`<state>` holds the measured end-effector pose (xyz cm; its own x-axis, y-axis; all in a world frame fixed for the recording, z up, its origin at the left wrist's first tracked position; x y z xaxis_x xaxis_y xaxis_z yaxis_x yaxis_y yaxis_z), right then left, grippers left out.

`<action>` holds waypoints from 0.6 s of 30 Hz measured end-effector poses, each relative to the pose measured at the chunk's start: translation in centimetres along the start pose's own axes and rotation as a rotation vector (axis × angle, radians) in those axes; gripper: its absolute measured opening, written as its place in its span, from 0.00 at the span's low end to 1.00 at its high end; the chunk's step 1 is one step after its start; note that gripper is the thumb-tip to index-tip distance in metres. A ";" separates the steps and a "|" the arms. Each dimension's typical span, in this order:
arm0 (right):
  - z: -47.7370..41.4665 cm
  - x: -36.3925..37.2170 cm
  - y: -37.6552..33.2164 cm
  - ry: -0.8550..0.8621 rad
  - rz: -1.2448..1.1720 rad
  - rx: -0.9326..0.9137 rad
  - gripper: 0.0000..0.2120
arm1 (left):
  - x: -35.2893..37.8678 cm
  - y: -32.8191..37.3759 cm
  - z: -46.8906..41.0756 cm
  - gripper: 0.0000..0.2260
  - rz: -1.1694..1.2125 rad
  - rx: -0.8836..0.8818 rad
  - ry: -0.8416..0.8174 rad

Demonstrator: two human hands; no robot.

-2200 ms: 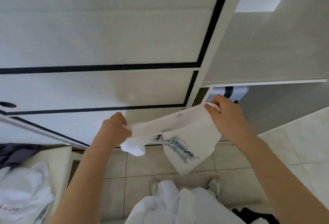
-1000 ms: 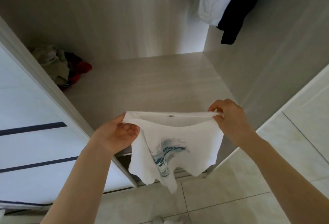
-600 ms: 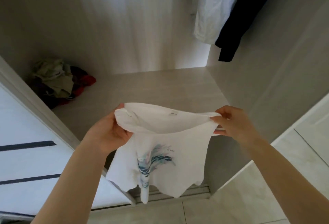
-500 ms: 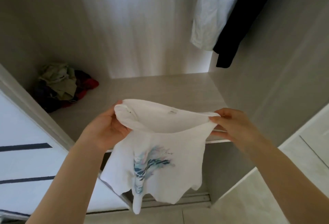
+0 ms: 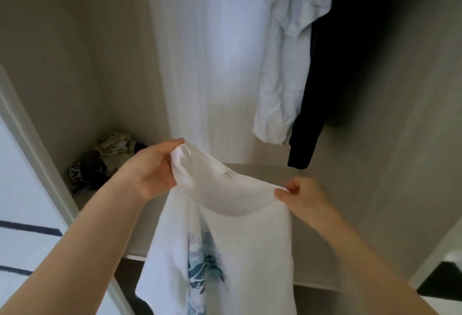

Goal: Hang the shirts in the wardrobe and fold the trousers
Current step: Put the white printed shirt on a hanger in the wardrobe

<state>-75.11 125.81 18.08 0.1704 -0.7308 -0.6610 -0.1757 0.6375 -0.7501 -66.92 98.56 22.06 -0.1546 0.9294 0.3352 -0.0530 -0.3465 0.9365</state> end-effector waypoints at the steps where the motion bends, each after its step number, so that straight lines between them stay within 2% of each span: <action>1: -0.4 -0.6 -0.9 0.008 0.008 -0.031 0.07 | 0.5 1.1 -0.2 0.08 -0.023 0.025 0.012; 4: -1.3 -2.3 -4.1 0.033 0.008 -0.130 0.04 | 1.8 4.0 -0.7 0.06 -0.093 0.080 0.051; 8: -2.1 -5.1 -9.5 0.118 0.052 -0.258 0.05 | 3.0 8.2 -1.1 0.04 -0.218 0.183 0.139; 13: -3.0 -9.0 -17.4 0.195 0.017 -0.452 0.05 | 5.1 13.5 -2.1 0.02 -0.419 0.286 0.156; 18: -2.6 -13.0 -26.3 0.292 0.068 -0.633 0.07 | 6.8 18.6 -3.0 0.04 -0.520 0.396 0.170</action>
<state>-75.24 117.89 46.42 -0.1135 -0.7864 -0.6072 -0.7230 0.4846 -0.4925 -71.93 98.10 41.43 -0.3614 0.9185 -0.1602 0.1980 0.2435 0.9495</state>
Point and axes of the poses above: each hand's wrist, its own z-axis away from the middle knuckle, its own x-axis out of the palm, y = z × x, the point moved 10 cm from there along -z, towards the middle knuckle, and after that the axes turned 6 degrees about -y, right-handed, at the moved point
